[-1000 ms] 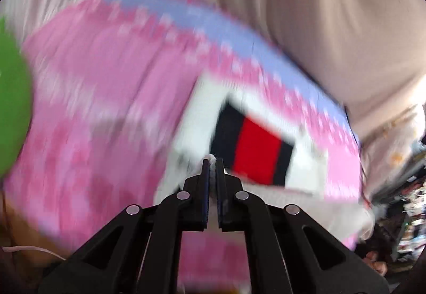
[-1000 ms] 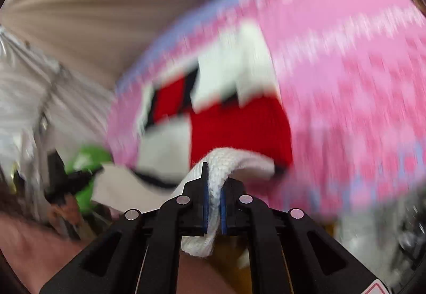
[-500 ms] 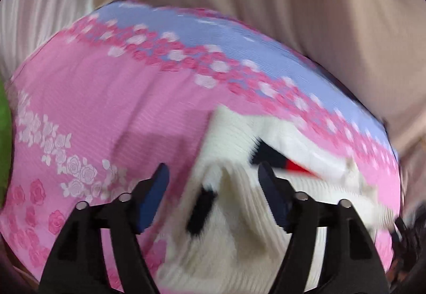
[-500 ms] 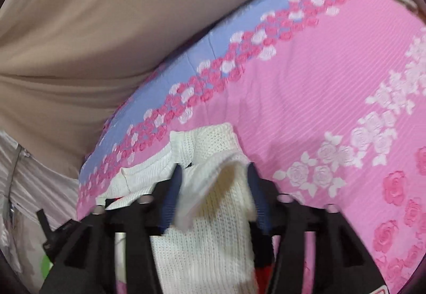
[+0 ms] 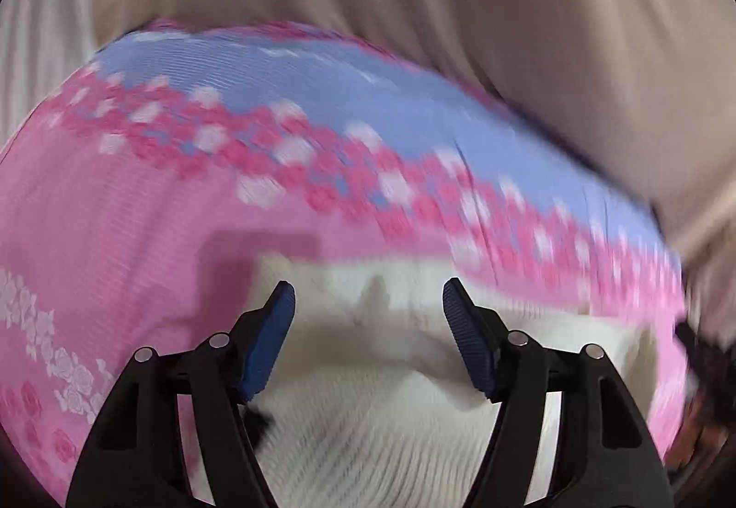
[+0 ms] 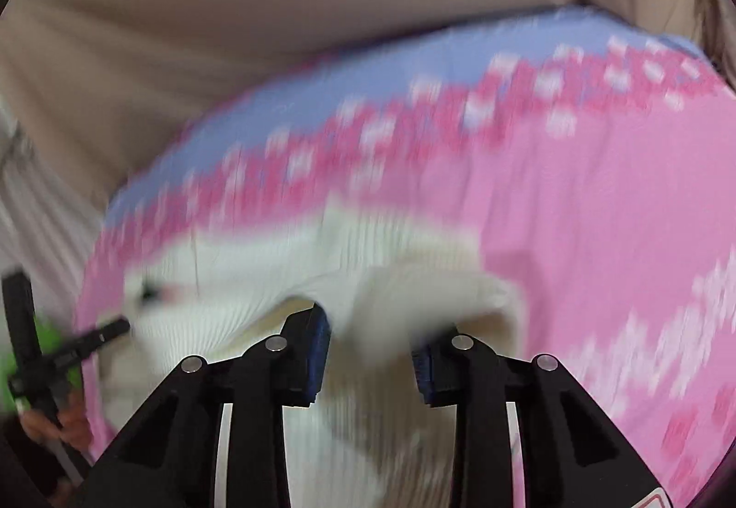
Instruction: Fold small clothes
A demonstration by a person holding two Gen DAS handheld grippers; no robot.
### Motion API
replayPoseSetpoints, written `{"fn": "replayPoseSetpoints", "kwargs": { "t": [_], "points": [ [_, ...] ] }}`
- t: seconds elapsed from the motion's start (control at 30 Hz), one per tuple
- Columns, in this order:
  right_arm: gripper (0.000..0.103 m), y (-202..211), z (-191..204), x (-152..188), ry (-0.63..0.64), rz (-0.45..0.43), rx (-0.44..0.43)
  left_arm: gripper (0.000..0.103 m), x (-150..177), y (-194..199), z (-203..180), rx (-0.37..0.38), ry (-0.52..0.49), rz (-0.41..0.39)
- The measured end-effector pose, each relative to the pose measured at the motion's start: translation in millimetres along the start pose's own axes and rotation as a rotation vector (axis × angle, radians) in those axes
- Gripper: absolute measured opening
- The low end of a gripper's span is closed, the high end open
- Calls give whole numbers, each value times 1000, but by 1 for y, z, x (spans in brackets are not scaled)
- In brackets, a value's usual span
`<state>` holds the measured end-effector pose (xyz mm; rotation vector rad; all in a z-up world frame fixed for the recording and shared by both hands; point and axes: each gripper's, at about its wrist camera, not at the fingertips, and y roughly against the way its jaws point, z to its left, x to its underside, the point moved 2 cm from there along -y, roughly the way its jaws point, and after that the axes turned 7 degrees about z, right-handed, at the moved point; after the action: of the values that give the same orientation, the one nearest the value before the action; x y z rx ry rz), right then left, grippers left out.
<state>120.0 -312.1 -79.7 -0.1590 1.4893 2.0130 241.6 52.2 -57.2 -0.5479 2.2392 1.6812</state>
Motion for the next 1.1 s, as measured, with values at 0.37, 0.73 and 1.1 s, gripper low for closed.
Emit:
{"fn": "replayPoseSetpoints", "kwargs": {
  "t": [0.37, 0.73, 1.1],
  "points": [
    [54, 49, -41, 100, -157, 17, 85, 62, 117, 13, 86, -64, 75, 224],
    [7, 75, -25, 142, -118, 87, -64, 7, 155, 64, 94, 45, 77, 304],
    [22, 67, -68, 181, -177, 258, 68, 64, 124, 73, 83, -1, 58, 212]
  ]
}}
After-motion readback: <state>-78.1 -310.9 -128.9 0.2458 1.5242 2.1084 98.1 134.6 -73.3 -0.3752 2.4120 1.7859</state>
